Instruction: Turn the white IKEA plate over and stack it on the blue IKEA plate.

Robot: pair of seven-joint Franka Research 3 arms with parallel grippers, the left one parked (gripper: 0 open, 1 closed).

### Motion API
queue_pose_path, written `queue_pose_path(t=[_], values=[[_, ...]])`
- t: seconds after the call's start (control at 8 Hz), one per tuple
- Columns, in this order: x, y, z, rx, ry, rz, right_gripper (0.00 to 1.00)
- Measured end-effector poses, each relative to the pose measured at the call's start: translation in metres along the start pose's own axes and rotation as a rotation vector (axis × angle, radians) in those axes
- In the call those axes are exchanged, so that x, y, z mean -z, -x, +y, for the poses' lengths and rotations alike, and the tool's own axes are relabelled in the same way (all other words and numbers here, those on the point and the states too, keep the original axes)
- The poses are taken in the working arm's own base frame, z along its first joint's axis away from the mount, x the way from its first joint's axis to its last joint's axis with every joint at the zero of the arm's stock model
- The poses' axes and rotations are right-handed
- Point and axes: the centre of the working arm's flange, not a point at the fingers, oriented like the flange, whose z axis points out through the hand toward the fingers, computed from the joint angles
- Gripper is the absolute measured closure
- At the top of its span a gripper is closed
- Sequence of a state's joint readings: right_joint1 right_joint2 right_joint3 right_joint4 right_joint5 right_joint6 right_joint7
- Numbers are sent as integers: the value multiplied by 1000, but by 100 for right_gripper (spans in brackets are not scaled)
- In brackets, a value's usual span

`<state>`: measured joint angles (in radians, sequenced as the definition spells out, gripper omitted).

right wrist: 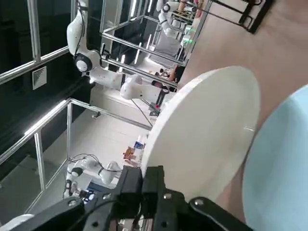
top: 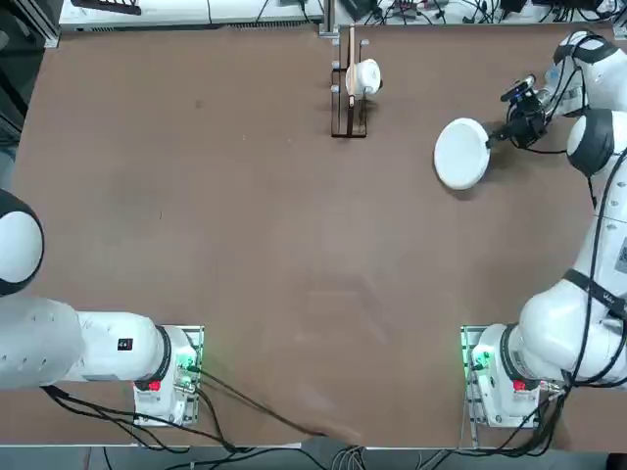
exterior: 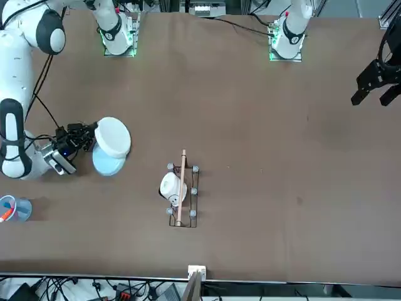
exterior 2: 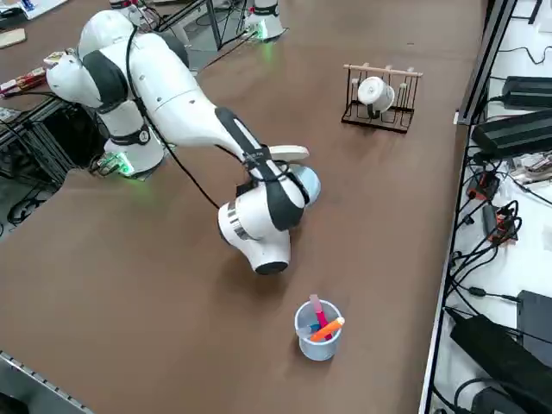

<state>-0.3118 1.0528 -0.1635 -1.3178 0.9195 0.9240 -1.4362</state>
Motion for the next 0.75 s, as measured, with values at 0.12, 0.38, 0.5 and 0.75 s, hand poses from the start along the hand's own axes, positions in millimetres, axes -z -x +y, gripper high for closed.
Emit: queue_pose_path(t=[0.12,0.38,0.5,0.75], values=[[2,0,1,0,16,1,85],[9,-7,0,13,57,-5,67],[16,-12,-4,24,90,-12,63],[36,-18,-17,39,149,-23,52]])
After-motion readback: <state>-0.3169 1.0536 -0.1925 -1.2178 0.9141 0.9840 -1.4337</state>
